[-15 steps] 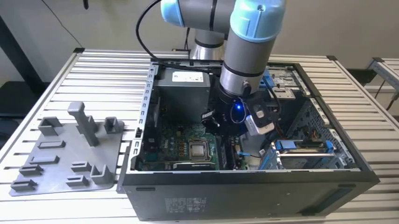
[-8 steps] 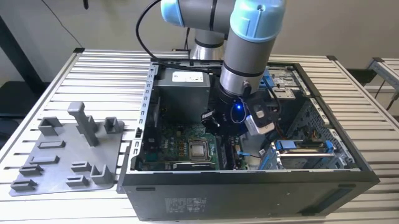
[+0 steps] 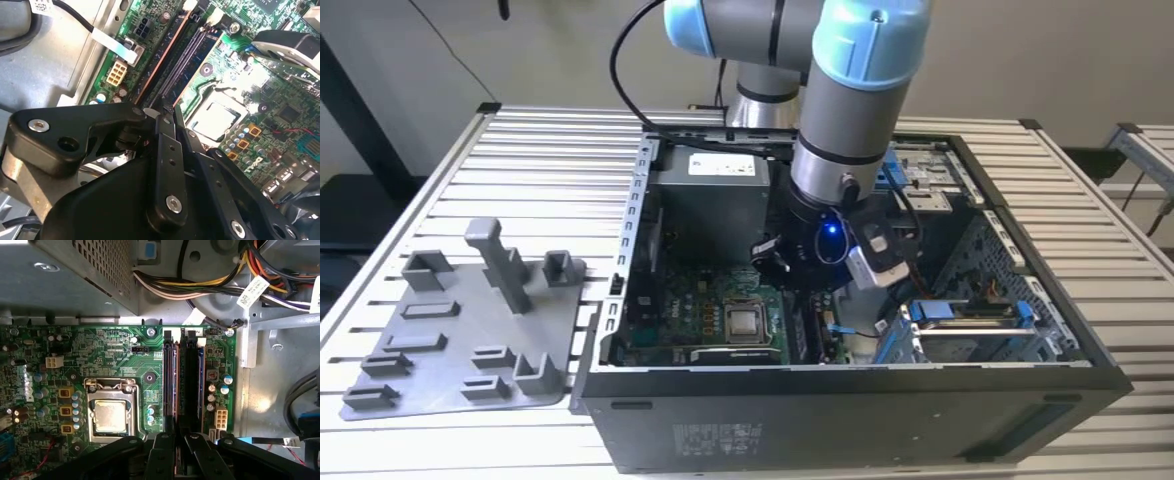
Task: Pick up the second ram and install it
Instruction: 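Insert the second ram into the second slot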
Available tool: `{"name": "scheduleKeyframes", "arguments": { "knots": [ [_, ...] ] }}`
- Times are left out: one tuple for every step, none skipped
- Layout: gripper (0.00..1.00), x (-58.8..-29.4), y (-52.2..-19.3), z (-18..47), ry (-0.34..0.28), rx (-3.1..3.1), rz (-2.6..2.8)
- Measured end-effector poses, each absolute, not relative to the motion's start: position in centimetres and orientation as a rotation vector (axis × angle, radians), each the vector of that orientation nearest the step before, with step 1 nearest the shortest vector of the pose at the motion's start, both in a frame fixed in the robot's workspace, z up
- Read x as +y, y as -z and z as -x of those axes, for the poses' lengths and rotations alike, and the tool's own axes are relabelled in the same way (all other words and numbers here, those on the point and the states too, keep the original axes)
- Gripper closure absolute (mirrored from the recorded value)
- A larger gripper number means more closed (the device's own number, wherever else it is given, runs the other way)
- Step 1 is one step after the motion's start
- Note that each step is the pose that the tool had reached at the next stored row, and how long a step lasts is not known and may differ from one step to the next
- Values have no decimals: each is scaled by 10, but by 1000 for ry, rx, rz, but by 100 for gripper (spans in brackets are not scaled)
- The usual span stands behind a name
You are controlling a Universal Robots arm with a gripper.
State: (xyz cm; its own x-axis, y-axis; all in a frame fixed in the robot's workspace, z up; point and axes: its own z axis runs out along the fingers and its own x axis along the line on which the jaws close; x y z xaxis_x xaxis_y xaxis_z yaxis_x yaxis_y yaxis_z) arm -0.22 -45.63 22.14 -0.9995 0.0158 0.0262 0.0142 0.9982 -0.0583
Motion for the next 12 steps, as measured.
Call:
{"name": "scheduleKeyframes", "arguments": {
  "knots": [
    [86,-456,-221,2,-90,-3114,21],
    [86,-456,-221,2,-91,-3114,20],
    [86,-456,-221,2,-91,-3114,19],
    [86,-457,-221,2,-91,-3114,19],
    [86,-457,-221,2,-90,-3114,19],
    [86,-457,-221,2,-90,-3114,19],
    [86,-457,-221,1,-91,-3114,19],
    [86,-457,-221,1,-91,-3113,19],
    [86,-457,-220,1,-91,-3113,18],
    [86,-457,-220,1,-91,-3113,18],
    [86,-457,-220,1,-91,-3113,18],
    [86,-457,-220,1,-91,-3113,18]
  ]
}}
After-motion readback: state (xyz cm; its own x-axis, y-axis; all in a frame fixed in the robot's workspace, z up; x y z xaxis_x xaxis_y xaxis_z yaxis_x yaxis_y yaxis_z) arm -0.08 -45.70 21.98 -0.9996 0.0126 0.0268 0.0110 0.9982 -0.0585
